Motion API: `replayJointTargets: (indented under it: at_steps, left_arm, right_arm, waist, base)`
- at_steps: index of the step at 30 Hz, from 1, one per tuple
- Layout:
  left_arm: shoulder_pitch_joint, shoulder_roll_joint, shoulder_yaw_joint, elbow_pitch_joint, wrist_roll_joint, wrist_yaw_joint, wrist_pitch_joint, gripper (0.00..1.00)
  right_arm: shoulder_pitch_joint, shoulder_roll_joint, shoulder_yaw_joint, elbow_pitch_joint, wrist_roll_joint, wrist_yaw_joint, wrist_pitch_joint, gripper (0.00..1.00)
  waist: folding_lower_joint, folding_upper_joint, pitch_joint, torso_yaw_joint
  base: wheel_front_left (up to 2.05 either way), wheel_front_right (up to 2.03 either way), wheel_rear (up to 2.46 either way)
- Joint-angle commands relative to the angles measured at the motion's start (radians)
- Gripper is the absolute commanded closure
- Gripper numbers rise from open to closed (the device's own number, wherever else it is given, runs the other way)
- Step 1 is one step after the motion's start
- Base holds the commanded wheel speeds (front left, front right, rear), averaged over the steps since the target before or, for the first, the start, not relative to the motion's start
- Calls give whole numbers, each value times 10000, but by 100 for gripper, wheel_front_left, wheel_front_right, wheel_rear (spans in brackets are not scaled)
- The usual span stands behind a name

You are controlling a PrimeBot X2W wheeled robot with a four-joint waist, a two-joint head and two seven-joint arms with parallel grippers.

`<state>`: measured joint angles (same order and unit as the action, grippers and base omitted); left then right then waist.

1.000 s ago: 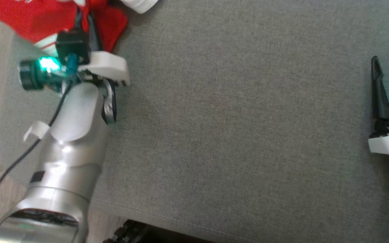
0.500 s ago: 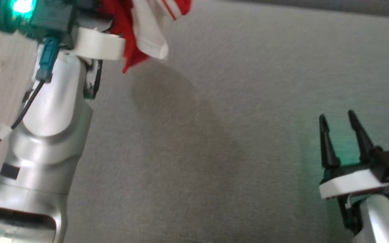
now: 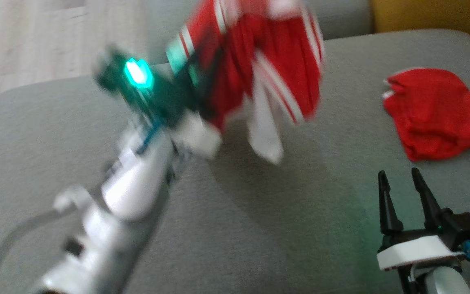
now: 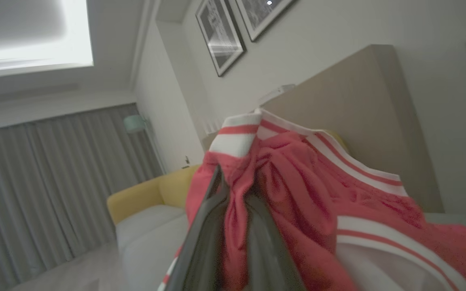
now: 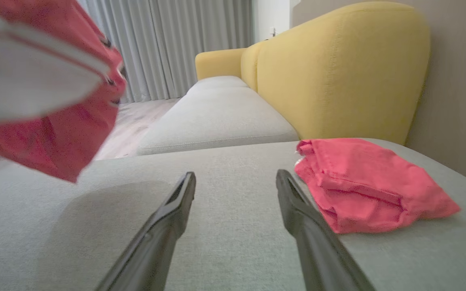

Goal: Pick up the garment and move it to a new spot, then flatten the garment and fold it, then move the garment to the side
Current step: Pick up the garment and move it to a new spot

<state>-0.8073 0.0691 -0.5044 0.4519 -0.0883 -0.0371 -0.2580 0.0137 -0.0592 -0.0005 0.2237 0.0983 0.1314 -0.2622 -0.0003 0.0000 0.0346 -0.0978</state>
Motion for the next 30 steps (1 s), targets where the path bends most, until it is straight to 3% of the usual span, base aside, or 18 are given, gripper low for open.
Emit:
replayJointTargets:
  at_steps: [1,5,6,7,8,11,16,21,24,30]
  left_arm:
    - [580,92,-32,-47,-66,-22,-37,100]
    - [2185,-79,-783,673,-82,7,-37,100]
    - [2571,-111,-916,1036,-247,-92,-37,78]
    - [2899,-137,-967,1411,-481,-156,-37,5]
    - [3139,-157,-993,1656,-667,-147,-37,0]
    - [3732,-181,-1177,1656,-1216,-17,-37,0]
    - [4794,-186,-1231,505,-1522,904,-37,0]
    - [6227,-187,-168,-1199,-1212,1979,-37,0]
    - [7359,-187,872,-2485,-859,2401,-37,0]
    - [8366,-188,1611,-3521,-499,2365,-38,0]
  right_arm:
    - [-225,23,331,-287,78,-7,4,0]
    - [-302,64,711,-79,170,-7,4,0]
    - [-317,69,787,4,212,-7,4,0]
    - [-331,72,837,83,239,-7,4,0]
    - [-348,74,862,139,251,-7,4,0]
    - [-318,77,746,198,270,-7,4,0]
    - [65,79,381,226,289,-7,4,0]
    - [567,80,170,134,415,-7,4,0]
    - [860,82,160,41,517,-7,4,0]
    - [1245,83,237,-156,577,-7,4,0]
  waist:
    - [3,0,189,-713]
    - [3,0,614,-1023]
    - [3,0,679,-1058]
    - [3,0,719,-1070]
    - [3,0,747,-1060]
    - [3,0,675,-834]
    - [3,0,119,-7]
    - [3,0,-438,764]
    - [3,0,-738,1191]
    - [3,0,-1032,1544]
  base:
    - [0,0,0]
    - [0,0,0]
    - [0,0,0]
    - [0,0,0]
    - [0,0,0]
    - [0,0,0]
    - [0,0,0]
    - [0,0,0]
    - [0,0,0]
    - [0,0,0]
